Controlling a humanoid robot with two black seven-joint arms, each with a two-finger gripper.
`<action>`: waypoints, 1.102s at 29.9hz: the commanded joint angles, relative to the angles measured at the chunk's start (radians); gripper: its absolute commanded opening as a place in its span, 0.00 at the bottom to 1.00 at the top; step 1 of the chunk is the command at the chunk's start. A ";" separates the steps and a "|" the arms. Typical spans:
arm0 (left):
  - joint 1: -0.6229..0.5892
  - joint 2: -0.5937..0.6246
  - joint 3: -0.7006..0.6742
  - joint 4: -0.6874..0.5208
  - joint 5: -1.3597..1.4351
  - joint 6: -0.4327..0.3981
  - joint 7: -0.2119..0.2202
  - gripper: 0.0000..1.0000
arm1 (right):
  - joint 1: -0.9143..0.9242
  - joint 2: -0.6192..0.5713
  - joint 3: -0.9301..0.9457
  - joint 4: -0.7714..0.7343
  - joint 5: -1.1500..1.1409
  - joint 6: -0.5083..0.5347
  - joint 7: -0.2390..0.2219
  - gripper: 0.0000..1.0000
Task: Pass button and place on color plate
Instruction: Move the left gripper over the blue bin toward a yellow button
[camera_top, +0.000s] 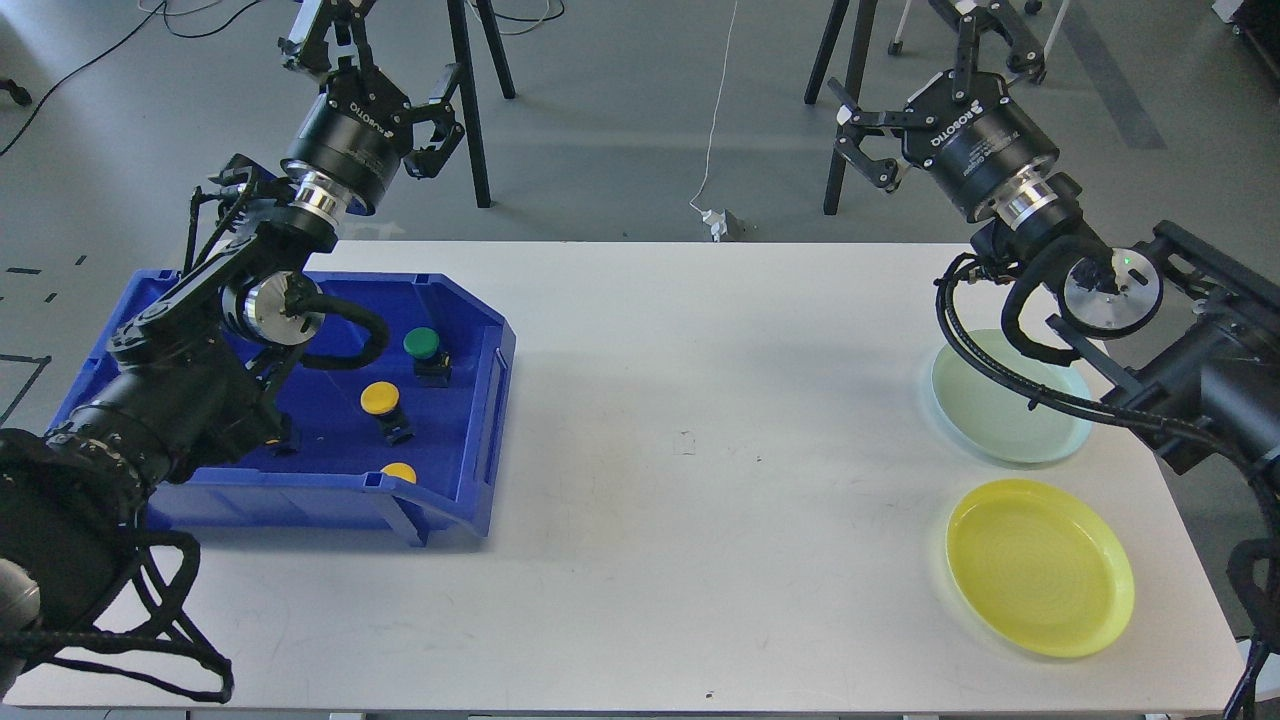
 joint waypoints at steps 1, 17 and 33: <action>0.007 0.013 -0.002 -0.015 0.001 0.000 0.000 1.00 | -0.022 -0.010 0.016 -0.002 0.001 0.000 -0.001 1.00; 0.183 0.176 -0.386 -0.321 -0.064 0.000 0.000 0.99 | -0.148 -0.071 0.131 -0.003 0.001 0.000 0.017 1.00; -0.438 0.809 0.689 -0.826 1.342 0.000 0.000 0.98 | -0.254 -0.156 0.234 0.021 0.003 0.000 0.017 1.00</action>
